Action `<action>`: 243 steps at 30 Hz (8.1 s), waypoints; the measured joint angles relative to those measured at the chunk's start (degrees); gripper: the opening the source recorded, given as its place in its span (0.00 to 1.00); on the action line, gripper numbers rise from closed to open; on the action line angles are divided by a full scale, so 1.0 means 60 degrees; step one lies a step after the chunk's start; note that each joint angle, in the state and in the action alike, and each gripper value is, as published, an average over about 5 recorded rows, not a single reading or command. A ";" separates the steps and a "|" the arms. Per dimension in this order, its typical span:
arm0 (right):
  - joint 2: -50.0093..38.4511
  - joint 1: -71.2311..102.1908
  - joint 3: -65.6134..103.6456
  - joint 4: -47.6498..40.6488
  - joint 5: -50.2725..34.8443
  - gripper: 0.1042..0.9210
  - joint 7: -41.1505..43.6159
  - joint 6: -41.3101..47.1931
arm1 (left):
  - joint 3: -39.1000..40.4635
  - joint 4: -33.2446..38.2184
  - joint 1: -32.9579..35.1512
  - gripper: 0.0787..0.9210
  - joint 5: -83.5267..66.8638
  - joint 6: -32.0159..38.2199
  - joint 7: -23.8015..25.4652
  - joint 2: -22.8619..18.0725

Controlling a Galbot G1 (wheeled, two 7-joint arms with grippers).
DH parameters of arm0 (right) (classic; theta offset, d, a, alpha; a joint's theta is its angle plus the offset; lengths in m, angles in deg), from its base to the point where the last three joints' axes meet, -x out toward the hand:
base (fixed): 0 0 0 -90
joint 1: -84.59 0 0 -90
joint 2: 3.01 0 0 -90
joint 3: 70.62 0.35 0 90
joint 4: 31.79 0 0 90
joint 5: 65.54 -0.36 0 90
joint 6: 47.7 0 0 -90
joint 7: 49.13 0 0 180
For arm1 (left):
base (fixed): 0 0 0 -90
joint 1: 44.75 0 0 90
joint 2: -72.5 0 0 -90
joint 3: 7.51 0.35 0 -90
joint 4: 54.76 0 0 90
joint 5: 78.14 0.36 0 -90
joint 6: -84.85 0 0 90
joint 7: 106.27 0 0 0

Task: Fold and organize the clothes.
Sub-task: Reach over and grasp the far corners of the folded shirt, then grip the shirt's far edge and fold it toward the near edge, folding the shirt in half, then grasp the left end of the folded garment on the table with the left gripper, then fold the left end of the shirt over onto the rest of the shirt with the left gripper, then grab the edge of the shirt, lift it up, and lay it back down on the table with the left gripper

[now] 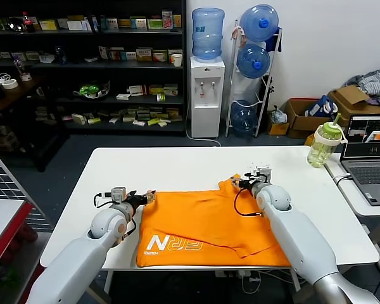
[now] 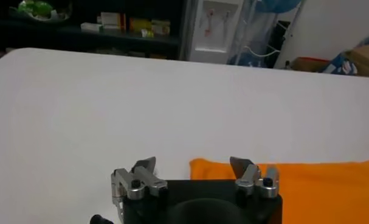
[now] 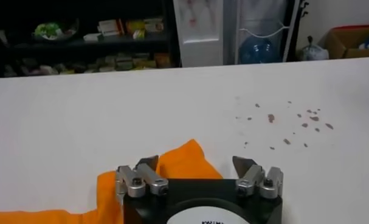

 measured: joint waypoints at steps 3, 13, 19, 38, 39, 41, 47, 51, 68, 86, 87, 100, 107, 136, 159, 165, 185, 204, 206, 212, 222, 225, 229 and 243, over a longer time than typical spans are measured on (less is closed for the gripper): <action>0.0010 -0.0020 -0.0041 -0.0044 0.0000 0.64 0.0045 0.0020 | 0.0033 -0.0092 -0.0009 0.87 0.0026 -0.0017 0.0049 -0.0030; 0.0039 -0.0005 -0.0134 -0.0052 -0.0040 0.28 0.0107 0.0068 | 0.0139 -0.0293 -0.0091 0.56 0.0102 -0.0035 0.0203 -0.0166; 0.0003 0.0070 -0.0127 0.0050 -0.0136 0.06 0.0130 -0.0034 | 0.0177 -0.0425 -0.0148 0.35 0.0181 0.0022 0.0243 -0.0289; -0.1022 0.1453 0.0614 0.2583 -0.1175 0.02 -0.0465 -0.0459 | -0.0277 0.0701 0.0514 0.02 0.0607 0.0493 0.0104 0.0065; -0.1133 0.1625 0.0679 0.2835 -0.1262 0.02 -0.0535 -0.0440 | -0.0324 0.0872 0.0608 0.02 0.0621 0.0502 0.0082 0.0113; -0.1366 0.1994 0.0821 0.3356 -0.1438 0.02 -0.0680 -0.0392 | -0.0415 0.1226 0.0815 0.02 0.0650 0.0517 0.0035 0.0206; -0.2083 0.3151 0.1284 0.4910 -0.1951 0.02 -0.1094 -0.0256 | -0.0629 0.2293 0.1545 0.02 0.0765 0.0567 -0.0100 0.0456; -0.2483 0.3897 0.1598 0.5845 -0.2219 0.02 -0.1363 -0.0153 | -0.0758 0.2954 0.2049 0.02 0.0840 0.0597 -0.0219 0.0619; -0.3286 0.6758 0.2972 0.8584 -0.2611 0.02 -0.1970 0.0143 | -0.1046 0.4291 0.3695 0.02 0.1581 0.0939 -0.0336 0.0944; -0.3462 0.8513 0.3978 0.9588 -0.2223 0.48 -0.1690 0.0157 | -0.1368 0.4623 0.4526 0.34 0.2090 0.0889 -0.0498 0.1066; -0.3448 0.8589 0.4031 0.9610 -0.2191 0.51 -0.1660 0.0138 | -0.1387 0.4629 0.4565 0.37 0.2119 0.0887 -0.0500 0.1049; -0.3130 0.9395 0.4599 0.9897 -0.1758 0.87 -0.1413 -0.0005 | -0.1556 0.4237 0.4838 0.81 0.2359 0.0946 -0.0467 0.0559; -0.3000 0.9657 0.4784 0.9938 -0.1653 0.88 -0.1360 -0.0047 | -0.1416 0.3928 0.4836 0.88 0.2281 0.0940 -0.0530 0.0322; -0.2911 0.9433 0.4564 0.9765 -0.1620 0.88 -0.1422 -0.0139 | -0.1231 0.4158 0.4812 0.03 0.1823 0.0865 -0.1097 0.0216; -0.2617 0.8469 0.3802 0.9438 -0.1566 0.88 -0.1444 -0.0264 | -0.2820 0.3500 0.4870 0.03 0.0351 0.0895 -0.0770 0.3811; -0.2532 0.8378 0.3710 0.9411 -0.1498 0.88 -0.1468 -0.0266 | -0.2949 0.2850 0.4756 0.03 0.0087 0.0934 -0.0582 0.4916; -0.2014 0.9118 0.4192 0.9670 -0.1028 0.88 -0.1744 -0.0146 | -0.1133 0.5584 0.3215 0.03 -0.3225 -0.0332 -0.3272 0.3129; -0.1879 0.9388 0.4301 0.9555 -0.0957 0.88 -0.1788 -0.0125 | 0.1067 0.4996 0.1299 0.03 -0.3547 -0.0577 -0.4476 0.0701; -0.1879 0.9370 0.4279 0.9529 -0.0956 0.88 -0.1788 -0.0124 | 0.1109 0.4882 0.1218 0.05 -0.3501 -0.0579 -0.4499 0.0542; -0.1926 0.9332 0.4218 0.9459 -0.0981 0.88 -0.1789 -0.0116 | 0.1016 0.4652 0.1140 0.23 -0.3430 -0.0632 -0.4560 0.0169; -0.2008 0.9179 0.4125 0.9417 -0.1070 0.88 -0.1802 -0.0095 | 0.0367 0.4974 0.1552 0.57 -0.3520 -0.0742 -0.4495 0.0428; -0.1994 0.9152 0.4101 0.9414 -0.1074 0.88 -0.1791 -0.0102 | -0.0074 0.5088 0.1878 0.67 -0.3494 -0.0748 -0.4272 0.0878; -0.1938 0.9080 0.4025 0.9402 -0.1070 0.88 -0.1784 -0.0102 | -0.0830 0.5048 0.2520 0.80 -0.3385 -0.0694 -0.3634 0.1664; -0.1925 0.9196 0.4090 0.9481 -0.1055 0.88 -0.1793 -0.0094 | -0.1995 0.3824 0.3829 0.88 -0.2840 -0.0487 -0.0872 0.2854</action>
